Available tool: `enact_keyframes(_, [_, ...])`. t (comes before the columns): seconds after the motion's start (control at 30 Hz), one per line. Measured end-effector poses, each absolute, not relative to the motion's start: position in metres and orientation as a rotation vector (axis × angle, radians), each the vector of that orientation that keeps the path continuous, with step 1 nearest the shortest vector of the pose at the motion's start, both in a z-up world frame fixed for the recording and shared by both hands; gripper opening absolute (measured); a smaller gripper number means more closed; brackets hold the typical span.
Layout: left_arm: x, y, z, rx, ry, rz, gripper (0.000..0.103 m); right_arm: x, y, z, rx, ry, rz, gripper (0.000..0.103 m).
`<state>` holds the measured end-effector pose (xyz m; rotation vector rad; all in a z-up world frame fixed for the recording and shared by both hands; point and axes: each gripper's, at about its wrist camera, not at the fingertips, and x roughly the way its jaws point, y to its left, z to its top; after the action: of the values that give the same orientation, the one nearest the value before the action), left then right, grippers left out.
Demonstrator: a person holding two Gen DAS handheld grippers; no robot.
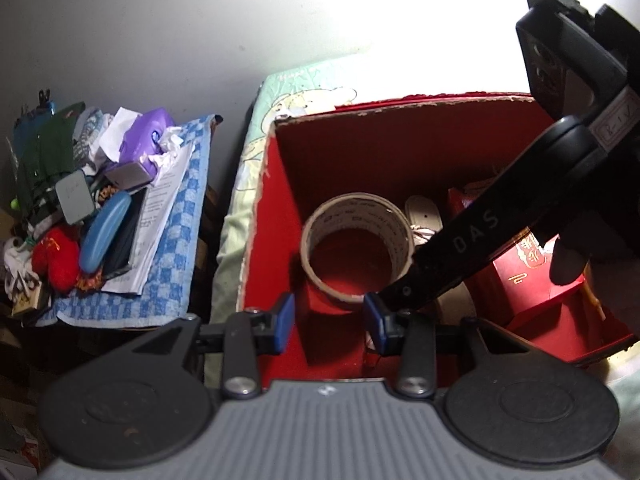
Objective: Organize objects
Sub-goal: 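Lower the held tape roll into the box beside the ornament, then open the right gripper to release the tape roll in the box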
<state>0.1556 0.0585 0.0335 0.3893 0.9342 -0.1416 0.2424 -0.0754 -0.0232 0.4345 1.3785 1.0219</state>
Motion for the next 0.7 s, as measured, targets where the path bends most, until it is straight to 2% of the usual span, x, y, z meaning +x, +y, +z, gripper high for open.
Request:
enact_keyframes(0.23, [0.159, 0.061, 0.032, 0.374, 0.947, -0.141, 0.044, 0.244, -0.076, -0.027, 0.438, 1.419, 1.01, 0.019])
enact_keyframes(0.37, [0.16, 0.058, 0.03, 0.37, 0.953, -0.142, 0.045, 0.246, -0.092, -0.028, 0.457, 1.36, 0.888, 0.021])
enact_keyframes(0.5, [0.163, 0.057, 0.028, 0.36, 0.954, -0.134, 0.049, 0.246, -0.1, -0.029, 0.504, 1.315, 0.838, 0.021])
enact_keyframes(0.7, [0.167, 0.056, 0.025, 0.356, 0.958, -0.126, 0.05, 0.248, -0.105, -0.032, 0.558, 1.269, 0.782, 0.022])
